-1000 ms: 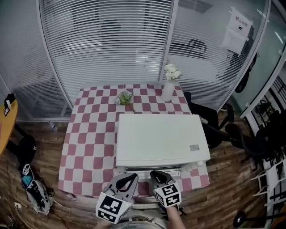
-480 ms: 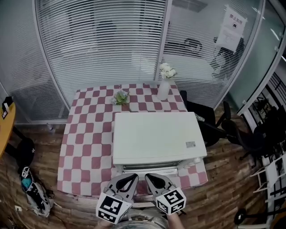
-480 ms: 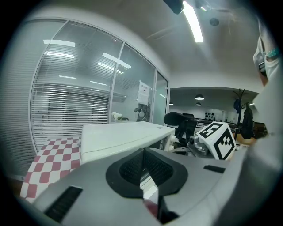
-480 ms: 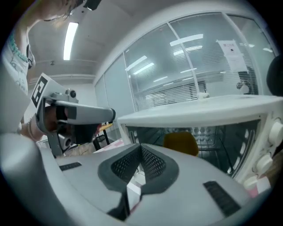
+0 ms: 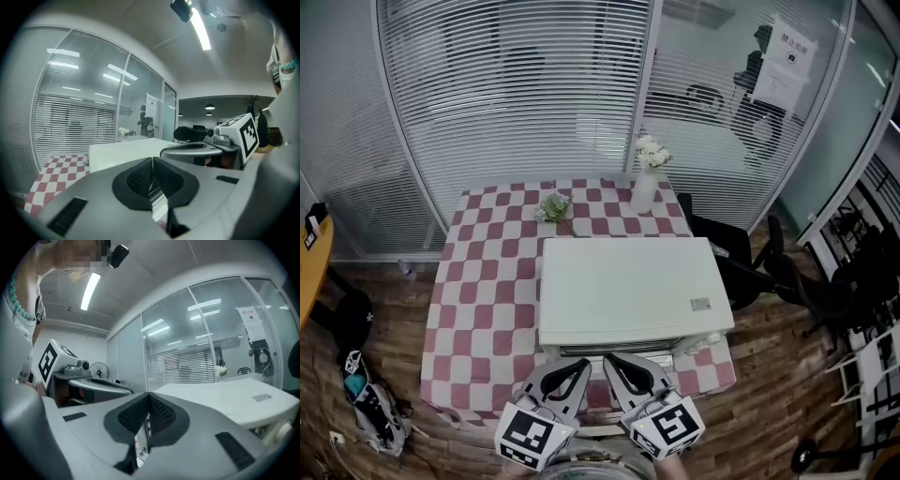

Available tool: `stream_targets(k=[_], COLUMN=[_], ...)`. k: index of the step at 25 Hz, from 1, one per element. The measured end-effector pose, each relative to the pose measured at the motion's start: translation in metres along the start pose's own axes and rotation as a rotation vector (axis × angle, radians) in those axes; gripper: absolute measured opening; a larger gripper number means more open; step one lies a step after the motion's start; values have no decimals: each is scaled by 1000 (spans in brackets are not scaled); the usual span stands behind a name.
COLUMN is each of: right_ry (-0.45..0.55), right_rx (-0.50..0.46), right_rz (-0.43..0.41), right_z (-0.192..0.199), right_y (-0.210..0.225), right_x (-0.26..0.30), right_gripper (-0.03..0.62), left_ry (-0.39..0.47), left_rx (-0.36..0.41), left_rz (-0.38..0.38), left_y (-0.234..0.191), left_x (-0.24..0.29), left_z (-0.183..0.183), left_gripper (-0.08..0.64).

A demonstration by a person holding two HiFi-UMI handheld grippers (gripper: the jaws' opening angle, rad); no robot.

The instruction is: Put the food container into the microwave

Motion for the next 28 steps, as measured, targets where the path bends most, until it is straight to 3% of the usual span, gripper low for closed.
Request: stream_targets(k=[10, 28], right_ry=[83, 54], right_rx=[-83, -95], right_rz=[-7, 20], right_z=[-50, -46], right_y=[-10, -10], right_x=[-11, -14], right_gripper=[-6, -7], left_ry=[117, 112], left_rx=[43, 43], left_rz=[-17, -11], left_y=[2, 3], left_x=[-22, -19], left_z=[-41, -38], left_gripper=[14, 14])
Point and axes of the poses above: the fingertips, and each gripper's own axes: x forward along the fingers, y to its right, z out of its underside, the point moved 1 cm from there along -x, backward along the fingers, and after that the axes turned 15 degrees about -y, right-handed, at the moved point
